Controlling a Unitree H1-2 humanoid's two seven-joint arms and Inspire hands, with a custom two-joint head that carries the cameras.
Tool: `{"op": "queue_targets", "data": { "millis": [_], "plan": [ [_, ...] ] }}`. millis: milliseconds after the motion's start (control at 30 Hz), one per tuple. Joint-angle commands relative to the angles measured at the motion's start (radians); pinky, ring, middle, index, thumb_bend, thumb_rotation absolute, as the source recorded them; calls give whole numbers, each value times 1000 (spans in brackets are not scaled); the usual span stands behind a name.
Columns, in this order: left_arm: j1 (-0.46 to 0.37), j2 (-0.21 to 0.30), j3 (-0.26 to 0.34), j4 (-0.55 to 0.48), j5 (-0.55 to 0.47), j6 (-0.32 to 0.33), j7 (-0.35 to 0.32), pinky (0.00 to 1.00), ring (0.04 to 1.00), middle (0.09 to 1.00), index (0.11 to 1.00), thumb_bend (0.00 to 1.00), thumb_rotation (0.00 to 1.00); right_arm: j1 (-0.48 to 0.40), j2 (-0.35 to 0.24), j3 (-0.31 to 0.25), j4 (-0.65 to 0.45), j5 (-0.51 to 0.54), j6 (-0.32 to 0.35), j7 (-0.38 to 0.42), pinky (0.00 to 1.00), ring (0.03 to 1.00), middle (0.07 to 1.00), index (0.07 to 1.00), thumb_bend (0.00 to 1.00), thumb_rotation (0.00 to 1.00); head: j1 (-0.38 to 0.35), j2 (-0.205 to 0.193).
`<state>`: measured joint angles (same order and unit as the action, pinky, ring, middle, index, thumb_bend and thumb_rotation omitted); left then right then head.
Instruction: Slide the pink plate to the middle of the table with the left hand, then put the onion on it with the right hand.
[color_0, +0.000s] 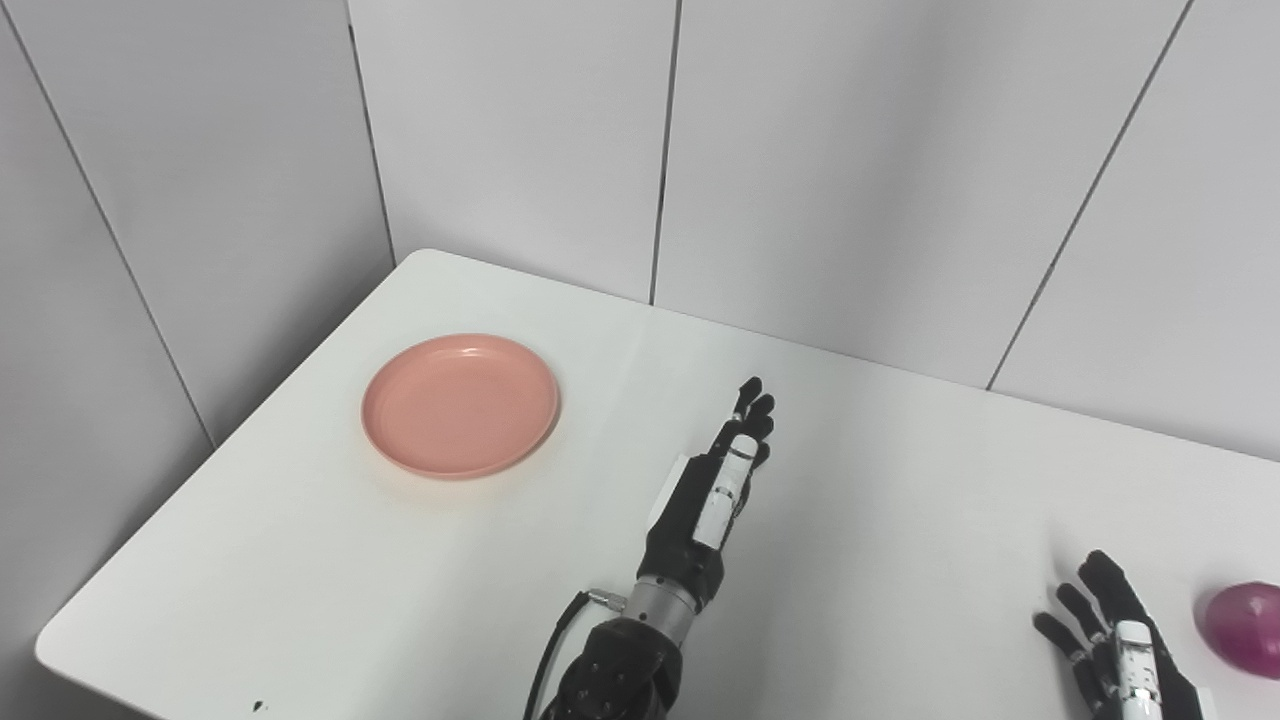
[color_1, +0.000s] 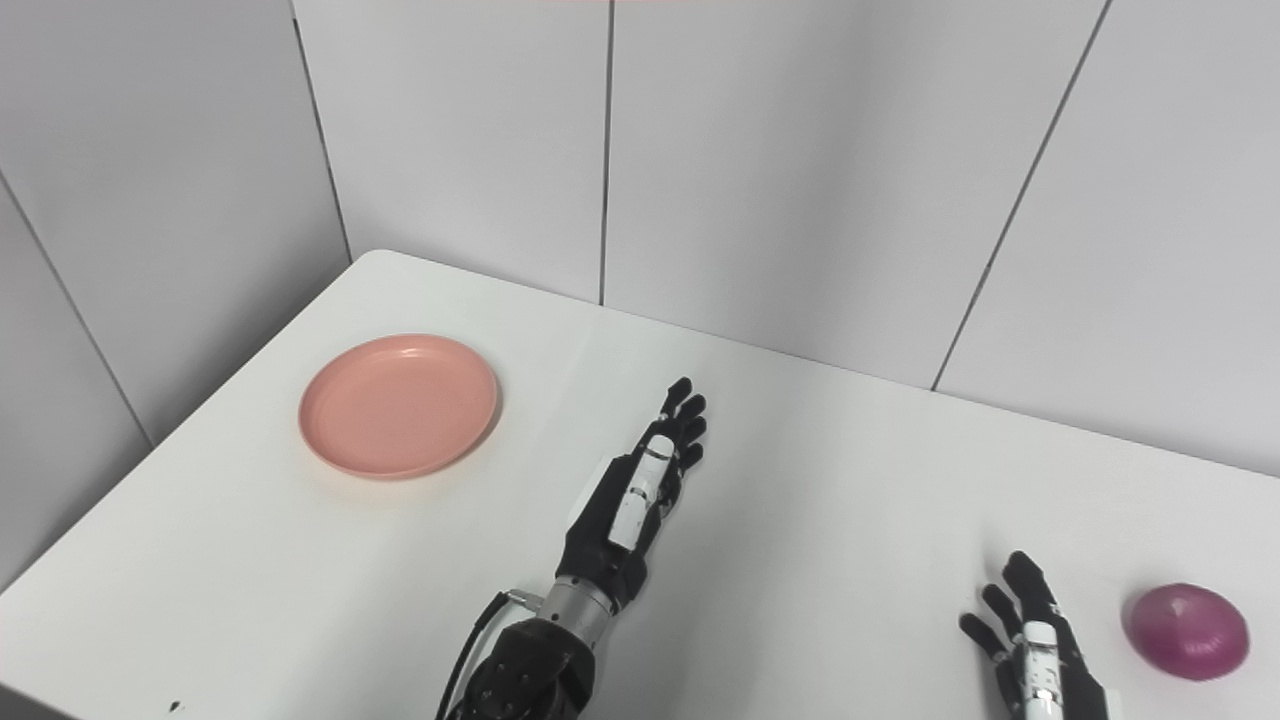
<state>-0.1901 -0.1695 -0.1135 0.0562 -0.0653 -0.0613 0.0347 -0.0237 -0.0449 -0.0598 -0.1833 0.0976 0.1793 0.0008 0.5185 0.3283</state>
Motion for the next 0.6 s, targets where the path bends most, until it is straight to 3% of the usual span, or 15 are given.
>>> {"op": "queue_targets", "data": {
  "millis": [0, 133, 267, 567],
  "plan": [
    [-48, 5, 3, -34, 0, -36, -19, 1000, 1000, 1000, 1000, 446, 1000, -1, 0, 1, 0, 0, -9, 5, 864, 918, 939, 908, 562, 882, -1, 1],
    [-56, 18, 11, -52, 34, -34, -7, 988, 999, 1000, 1000, 454, 1000, -2, 4, -1, 0, -1, -4, 0, 888, 919, 936, 907, 519, 885, -1, 0],
    [-61, 14, 21, -85, 41, -12, -4, 978, 996, 1000, 996, 450, 1000, -1, 3, 1, 4, -4, -12, 1, 896, 926, 942, 912, 541, 893, 0, 1],
    [-69, 23, 48, -180, 40, 77, 3, 1000, 1000, 1000, 996, 478, 1000, -5, 0, -2, 17, 6, -23, 8, 976, 949, 961, 934, 514, 911, 5, -1]
  ]
}}
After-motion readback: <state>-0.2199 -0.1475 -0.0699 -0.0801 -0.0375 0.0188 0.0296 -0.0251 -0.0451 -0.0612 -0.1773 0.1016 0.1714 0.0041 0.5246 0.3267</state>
